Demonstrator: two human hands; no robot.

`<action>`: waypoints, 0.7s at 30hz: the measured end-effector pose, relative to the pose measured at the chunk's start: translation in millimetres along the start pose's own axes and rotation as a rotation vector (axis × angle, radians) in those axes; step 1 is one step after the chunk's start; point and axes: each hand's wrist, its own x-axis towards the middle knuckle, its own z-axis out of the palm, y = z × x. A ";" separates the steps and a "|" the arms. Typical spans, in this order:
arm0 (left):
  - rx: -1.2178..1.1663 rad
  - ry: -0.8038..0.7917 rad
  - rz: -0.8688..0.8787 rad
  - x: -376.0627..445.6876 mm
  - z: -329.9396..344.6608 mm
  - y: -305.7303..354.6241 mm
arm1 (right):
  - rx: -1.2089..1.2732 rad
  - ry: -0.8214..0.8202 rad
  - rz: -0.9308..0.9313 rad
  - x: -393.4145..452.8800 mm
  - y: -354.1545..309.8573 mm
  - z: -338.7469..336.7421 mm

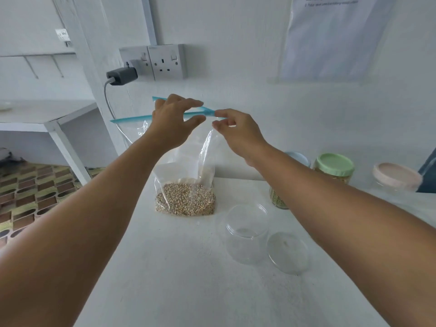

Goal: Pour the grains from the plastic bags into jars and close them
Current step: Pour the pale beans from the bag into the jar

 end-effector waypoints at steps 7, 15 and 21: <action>-0.107 0.036 0.058 -2.7 -2.5 9.6 | 0.003 0.083 -0.092 2.2 4.1 3.2; 0.038 0.034 0.031 -19.5 -14.7 -2.1 | -0.113 0.135 -0.135 -6.0 14.7 -4.9; 0.066 0.020 0.058 -29.9 -9.7 1.7 | -0.264 0.032 -0.269 -12.0 4.3 -0.7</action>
